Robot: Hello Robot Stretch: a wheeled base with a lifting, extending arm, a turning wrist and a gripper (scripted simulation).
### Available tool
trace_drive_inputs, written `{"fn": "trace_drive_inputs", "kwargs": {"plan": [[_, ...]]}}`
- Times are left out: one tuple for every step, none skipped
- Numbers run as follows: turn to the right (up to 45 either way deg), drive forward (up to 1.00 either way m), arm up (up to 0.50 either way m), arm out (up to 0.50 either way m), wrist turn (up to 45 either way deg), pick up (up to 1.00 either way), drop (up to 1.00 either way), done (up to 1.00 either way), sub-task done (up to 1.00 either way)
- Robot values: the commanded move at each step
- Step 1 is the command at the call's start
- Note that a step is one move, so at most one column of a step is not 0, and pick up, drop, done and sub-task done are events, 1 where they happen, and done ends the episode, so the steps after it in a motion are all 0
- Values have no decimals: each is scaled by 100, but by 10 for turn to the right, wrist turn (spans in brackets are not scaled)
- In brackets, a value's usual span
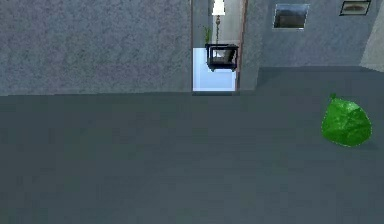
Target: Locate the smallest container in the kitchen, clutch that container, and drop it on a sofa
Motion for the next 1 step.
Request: {"fn": "trace_drive_inputs", "kwargs": {"plan": [[390, 0, 0, 0, 0, 0, 0, 0, 0]]}}
